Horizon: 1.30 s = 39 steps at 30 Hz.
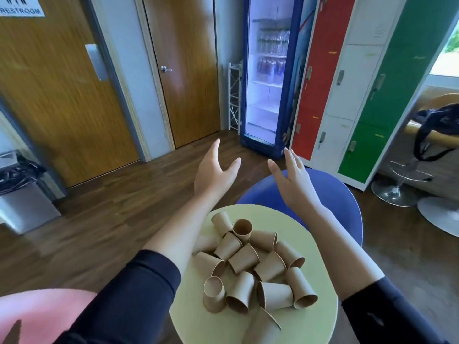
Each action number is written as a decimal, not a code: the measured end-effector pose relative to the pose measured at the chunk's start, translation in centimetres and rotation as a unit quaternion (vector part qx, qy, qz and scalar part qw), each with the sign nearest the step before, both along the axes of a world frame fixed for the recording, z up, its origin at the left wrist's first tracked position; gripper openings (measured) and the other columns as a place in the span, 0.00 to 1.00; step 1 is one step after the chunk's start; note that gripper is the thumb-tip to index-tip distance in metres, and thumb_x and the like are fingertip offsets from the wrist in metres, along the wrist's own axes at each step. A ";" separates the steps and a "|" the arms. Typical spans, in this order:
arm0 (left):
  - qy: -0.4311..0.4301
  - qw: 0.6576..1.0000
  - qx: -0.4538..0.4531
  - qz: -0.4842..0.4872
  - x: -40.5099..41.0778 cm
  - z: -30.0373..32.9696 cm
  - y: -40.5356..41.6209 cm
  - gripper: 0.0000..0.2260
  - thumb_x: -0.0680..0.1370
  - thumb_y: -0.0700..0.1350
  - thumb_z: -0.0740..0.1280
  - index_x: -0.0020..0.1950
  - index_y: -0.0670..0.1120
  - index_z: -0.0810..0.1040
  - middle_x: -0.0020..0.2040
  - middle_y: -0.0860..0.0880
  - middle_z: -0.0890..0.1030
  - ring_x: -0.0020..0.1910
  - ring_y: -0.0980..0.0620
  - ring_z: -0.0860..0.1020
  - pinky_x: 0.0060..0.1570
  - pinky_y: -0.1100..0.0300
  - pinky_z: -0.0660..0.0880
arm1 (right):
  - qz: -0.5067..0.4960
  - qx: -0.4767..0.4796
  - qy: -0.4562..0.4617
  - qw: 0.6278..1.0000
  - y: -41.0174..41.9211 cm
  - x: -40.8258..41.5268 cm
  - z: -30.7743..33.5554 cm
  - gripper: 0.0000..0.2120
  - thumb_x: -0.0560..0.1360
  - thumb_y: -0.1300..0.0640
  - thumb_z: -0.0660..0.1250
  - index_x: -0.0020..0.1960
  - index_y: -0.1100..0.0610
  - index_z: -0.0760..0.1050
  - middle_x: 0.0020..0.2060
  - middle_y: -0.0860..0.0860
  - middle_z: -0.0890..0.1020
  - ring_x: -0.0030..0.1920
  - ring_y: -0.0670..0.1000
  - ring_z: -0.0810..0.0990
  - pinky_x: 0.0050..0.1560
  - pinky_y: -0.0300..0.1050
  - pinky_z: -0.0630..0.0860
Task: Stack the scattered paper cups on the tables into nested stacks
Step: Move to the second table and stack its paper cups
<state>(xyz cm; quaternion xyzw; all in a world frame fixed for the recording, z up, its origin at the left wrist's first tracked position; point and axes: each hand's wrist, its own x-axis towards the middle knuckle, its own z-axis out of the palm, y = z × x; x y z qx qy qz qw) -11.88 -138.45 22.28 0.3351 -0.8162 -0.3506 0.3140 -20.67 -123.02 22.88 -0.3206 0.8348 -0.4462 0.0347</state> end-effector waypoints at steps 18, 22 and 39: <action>-0.089 0.984 0.155 0.006 -0.9 -13.3 4.0 0.32 0.76 0.52 0.69 0.77 0.50 0.60 0.75 0.52 0.66 0.74 0.53 0.64 0.69 0.59 0.62 | 0.036 0.123 -0.132 0.983 1.6 -3.1 -12.0 0.29 0.81 0.44 0.53 0.77 0.54 0.51 0.76 0.50 0.53 0.75 0.51 0.53 0.71 0.46 0.53; -0.124 0.970 0.209 0.020 1.1 -17.4 5.9 0.33 0.75 0.55 0.69 0.77 0.52 0.60 0.75 0.53 0.66 0.74 0.54 0.64 0.71 0.56 0.64 | 0.029 0.154 -0.177 0.972 2.8 -2.0 -16.6 0.28 0.80 0.44 0.54 0.76 0.55 0.54 0.76 0.51 0.56 0.74 0.52 0.56 0.70 0.44 0.55; -0.217 0.943 0.251 0.019 7.1 -23.8 10.3 0.33 0.76 0.55 0.68 0.78 0.53 0.58 0.71 0.49 0.71 0.70 0.49 0.70 0.66 0.53 0.70 | 0.065 0.270 -0.251 0.927 7.9 3.9 -24.8 0.28 0.80 0.45 0.55 0.75 0.58 0.54 0.76 0.55 0.55 0.75 0.52 0.55 0.70 0.45 0.56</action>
